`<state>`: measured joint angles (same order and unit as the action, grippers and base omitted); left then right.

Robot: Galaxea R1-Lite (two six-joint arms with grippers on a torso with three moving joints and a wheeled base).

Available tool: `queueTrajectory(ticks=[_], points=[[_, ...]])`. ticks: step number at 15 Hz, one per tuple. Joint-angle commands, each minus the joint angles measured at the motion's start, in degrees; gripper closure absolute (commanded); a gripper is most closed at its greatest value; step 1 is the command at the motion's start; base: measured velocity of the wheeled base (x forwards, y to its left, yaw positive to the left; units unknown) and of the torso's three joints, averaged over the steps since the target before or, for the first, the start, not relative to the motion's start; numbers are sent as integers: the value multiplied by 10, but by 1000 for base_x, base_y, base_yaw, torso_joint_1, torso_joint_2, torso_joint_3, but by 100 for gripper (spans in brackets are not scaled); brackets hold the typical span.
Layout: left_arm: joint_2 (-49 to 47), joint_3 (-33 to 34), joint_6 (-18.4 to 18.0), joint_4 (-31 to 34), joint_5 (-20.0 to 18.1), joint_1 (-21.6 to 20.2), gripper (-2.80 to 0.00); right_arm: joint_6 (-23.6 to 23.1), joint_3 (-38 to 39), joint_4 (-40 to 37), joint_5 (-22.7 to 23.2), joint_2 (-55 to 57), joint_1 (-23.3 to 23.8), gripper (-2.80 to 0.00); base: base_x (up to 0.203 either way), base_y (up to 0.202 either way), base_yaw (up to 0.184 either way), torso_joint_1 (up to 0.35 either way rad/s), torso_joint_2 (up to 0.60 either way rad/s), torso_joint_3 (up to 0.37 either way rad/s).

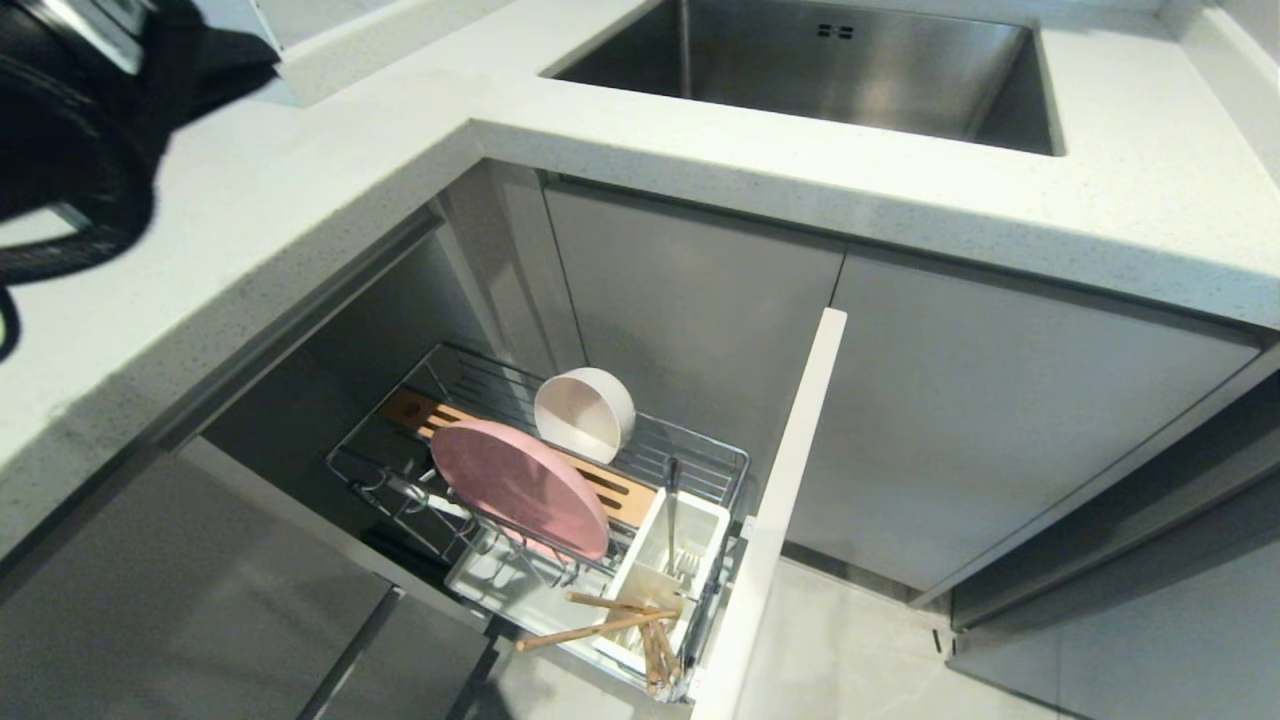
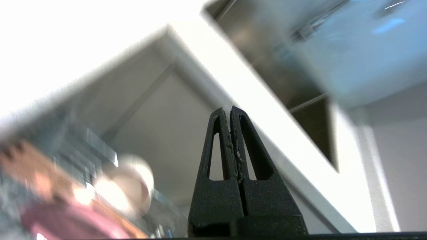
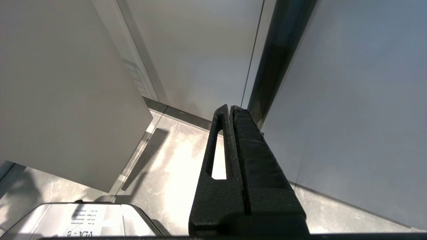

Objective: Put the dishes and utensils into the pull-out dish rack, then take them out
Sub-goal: Take the plate out of the cupboard

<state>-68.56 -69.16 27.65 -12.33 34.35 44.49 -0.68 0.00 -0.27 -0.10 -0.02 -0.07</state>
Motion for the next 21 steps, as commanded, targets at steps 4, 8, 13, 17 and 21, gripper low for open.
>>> queueTrajectory(ticks=[4, 8, 13, 17, 21], points=[[171, -11, -72, 45, -250, -164, 0, 0, 0, 0, 0, 0, 0, 0, 0, 0, 0, 0, 0, 0], [277, 32, -188, 65, -375, -305, 0, 0, 0, 0, 0, -1, 0, 0, 0, 0, 0, 0, 0, 0], [426, 121, -250, 195, -451, -392, 0, 0, 0, 0, 0, 0, 0, 0, 0, 0, 0, 0, 0, 0], [542, 240, -281, 252, -428, -422, 0, 0, 0, 0, 0, 0, 0, 0, 0, 0, 0, 0, 0, 0], [645, 374, -313, 258, -427, -447, 0, 0, 0, 0, 0, 0, 0, 0, 0, 0, 0, 0, 0, 0]])
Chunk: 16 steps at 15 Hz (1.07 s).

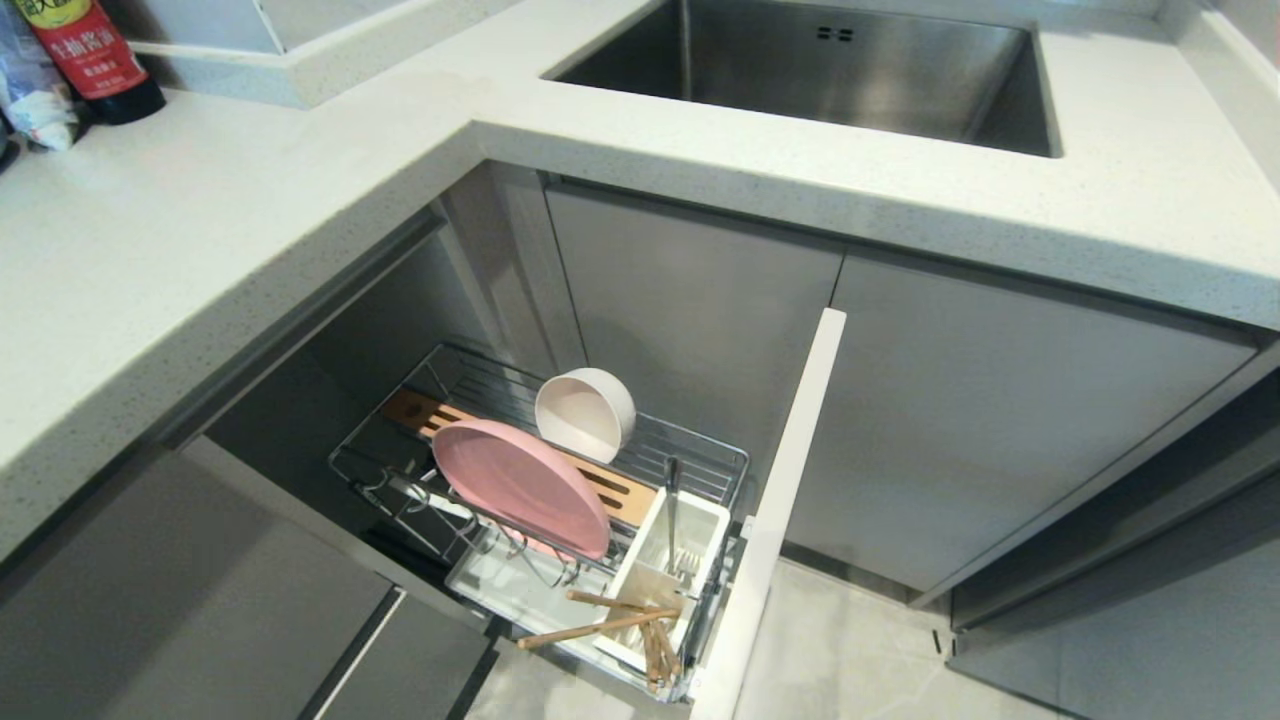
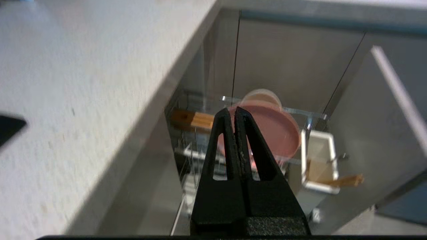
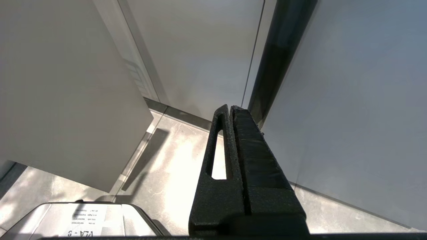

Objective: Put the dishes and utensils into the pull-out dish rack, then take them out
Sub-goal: Take the plate out of the cupboard

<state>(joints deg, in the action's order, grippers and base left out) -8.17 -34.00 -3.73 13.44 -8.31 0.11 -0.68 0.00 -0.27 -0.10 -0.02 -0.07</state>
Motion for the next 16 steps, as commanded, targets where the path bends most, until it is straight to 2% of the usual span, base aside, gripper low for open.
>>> queueTrajectory(ticks=[1, 3, 7, 9, 10, 11, 13, 16], points=[[64, 57, -5, -4, 1, -4, 0, 0, 0, 0, 0, 0, 0, 0, 0, 0, 0, 0, 0, 0], [78, 125, -12, -38, 28, -4, 0, 0, 0, 0, 0, 0, 0, 0, 0, 0, 0, 0, 0, 0], [82, 272, -39, -176, 78, -5, 0, 0, 0, 0, 0, 0, 0, 0, 0, 0, 0, 0, 0, 0], [83, 331, -42, -222, 94, -5, 0, 0, 0, 0, 0, 0, 0, 0, 0, 0, 0, 0, 0, 0], [83, 342, -33, -215, 97, -5, 0, 0, 0, 0, 0, 0, 0, 0, 0, 0, 0, 0, 0, 0], [83, 341, -19, -177, 93, -5, 0, 0, 0, 0, 0, 0, 0, 0, 0, 0, 0, 0, 0, 0], [83, 338, -13, -127, 74, -5, 0, 0, 0, 0, 0, 0, 0, 0, 0, 0, 0, 0, 0, 0], [83, 338, -14, -128, 72, -5, 0, 0, 0, 0, 0, 0, 0, 0, 0, 0, 0, 0, 0, 0]])
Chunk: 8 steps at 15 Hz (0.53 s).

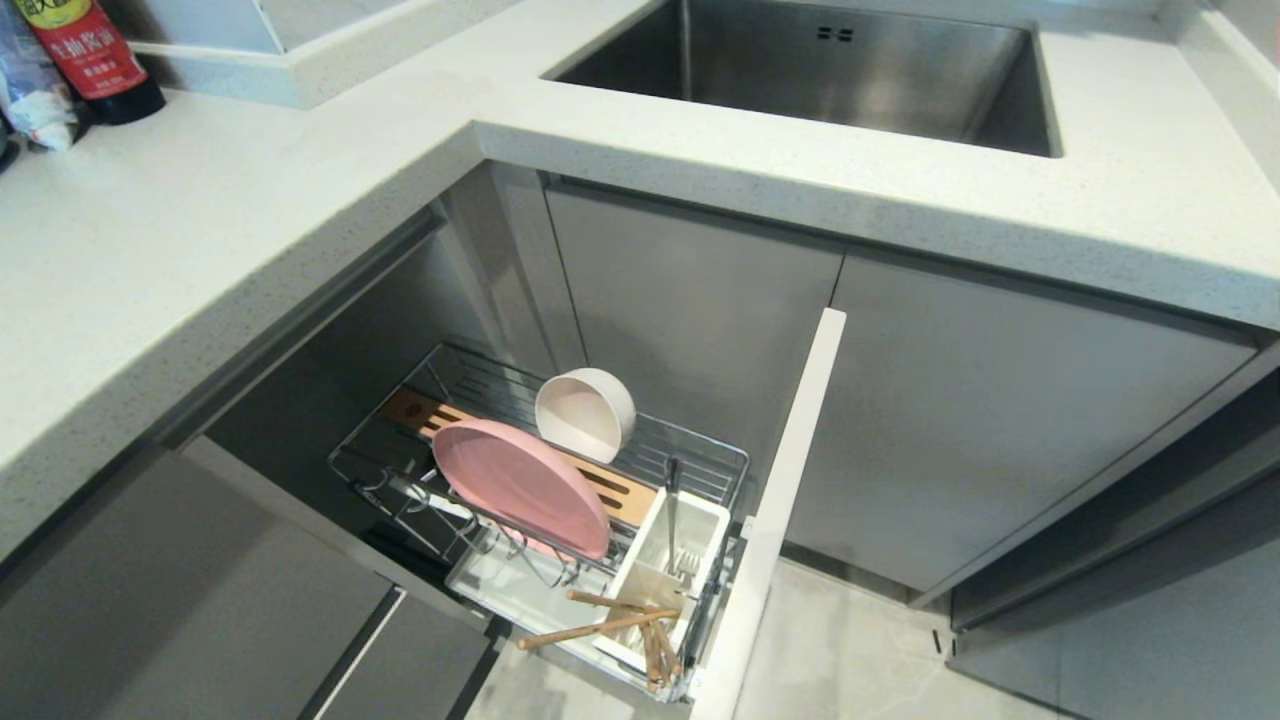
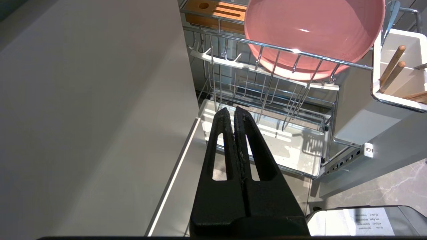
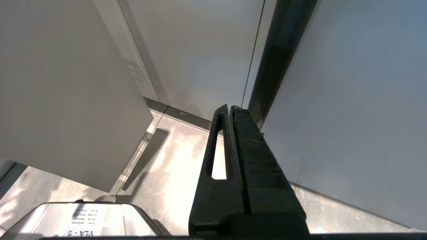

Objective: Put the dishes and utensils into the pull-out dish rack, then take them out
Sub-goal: Take the plate out of the cupboard

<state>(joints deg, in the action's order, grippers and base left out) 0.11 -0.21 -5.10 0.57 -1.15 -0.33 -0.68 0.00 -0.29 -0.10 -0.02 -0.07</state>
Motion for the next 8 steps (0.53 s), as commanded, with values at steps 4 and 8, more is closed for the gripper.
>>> queueTrajectory(ticks=[4, 8], points=[[0, 0, 3, 0, 0, 0, 0, 0, 0, 0, 0, 0, 0, 0, 0, 0, 0, 0, 0, 0], [0, 0, 8, 0, 4, 0, 0, 0, 0, 0, 0, 0, 0, 0, 0, 0, 0, 0, 0, 0]])
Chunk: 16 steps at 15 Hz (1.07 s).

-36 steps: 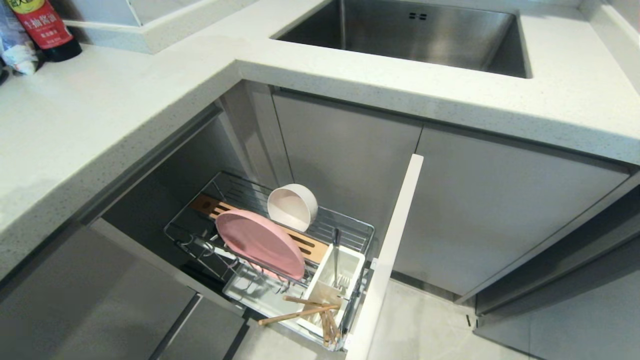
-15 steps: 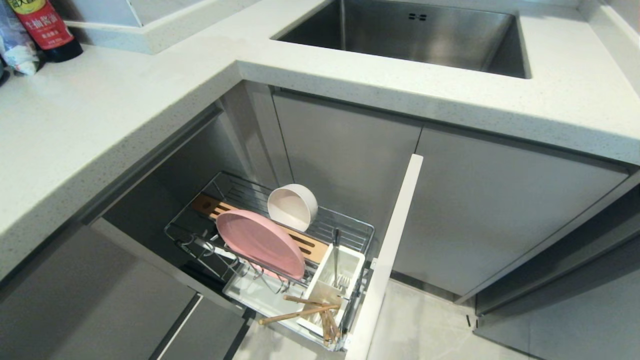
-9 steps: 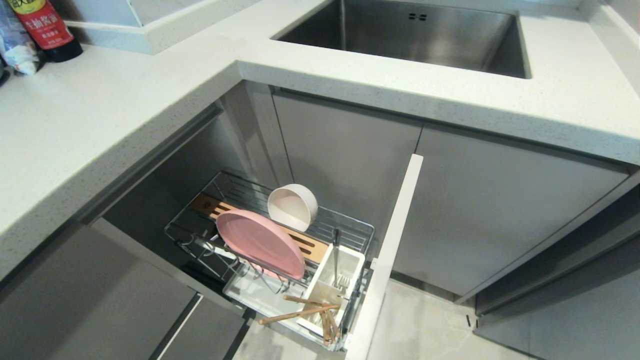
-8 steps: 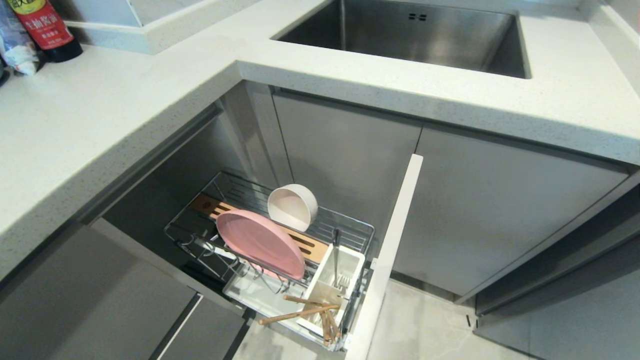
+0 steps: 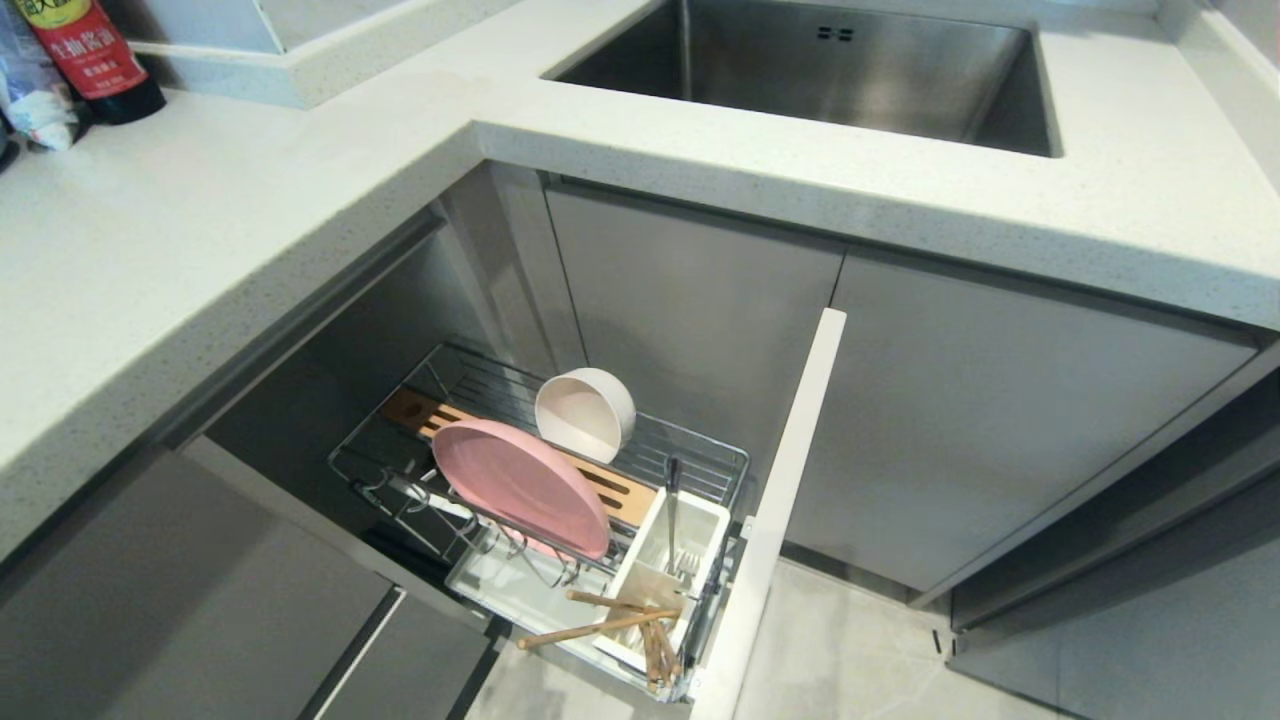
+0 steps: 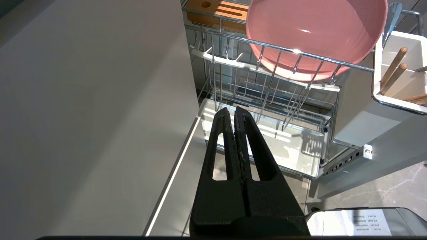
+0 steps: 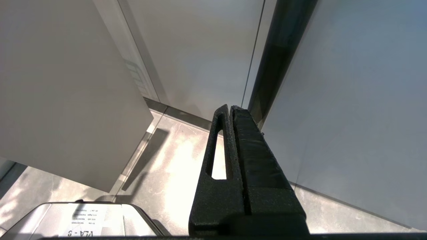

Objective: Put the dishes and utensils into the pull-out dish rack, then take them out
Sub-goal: Take the plate out of the cupboard

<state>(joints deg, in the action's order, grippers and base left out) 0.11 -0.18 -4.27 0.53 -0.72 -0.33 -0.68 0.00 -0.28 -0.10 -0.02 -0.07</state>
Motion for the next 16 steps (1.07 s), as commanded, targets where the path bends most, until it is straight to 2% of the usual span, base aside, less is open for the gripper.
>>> queueTrajectory(ticks=[1, 3, 5, 9, 13, 14, 15, 16], points=[[0, 0, 0, -10, 1, 0, 0, 0, 0, 0, 0, 0, 0, 0, 0, 0, 0, 0, 0, 0], [-1, -36, 0, -32, 9, 0, 0, 0, 0, 0, 0, 0, 0, 0, 0, 0, 0, 0, 0, 0], [-7, -124, -3, -8, 11, 0, 0, 0, 0, 0, 0, -1, 0, 0, 0, 0, 0, 0, 0, 0], [-108, -384, -23, 74, 11, 1, 0, 0, 0, 0, 0, 0, 0, 0, 0, 0, 0, 0, 0, 0], [-317, -652, -52, 107, 4, -6, 0, 0, 0, 0, 0, 0, 0, 0, 0, 0, 0, 0, 0, 0], [-361, -712, -41, 111, 9, -9, 0, 0, 0, 0, 0, 0, 0, 0, 0, 0, 0, 0, 0, 0], [-401, -763, -3, 113, 13, -12, 0, 0, 0, 0, 0, 0, 0, 0, 0, 0, 0, 0, 0, 0], [-434, -792, 66, 113, 17, -14, 0, 0, 0, 0, 0, 0, 0, 0, 0, 0, 0, 0, 0, 0]])
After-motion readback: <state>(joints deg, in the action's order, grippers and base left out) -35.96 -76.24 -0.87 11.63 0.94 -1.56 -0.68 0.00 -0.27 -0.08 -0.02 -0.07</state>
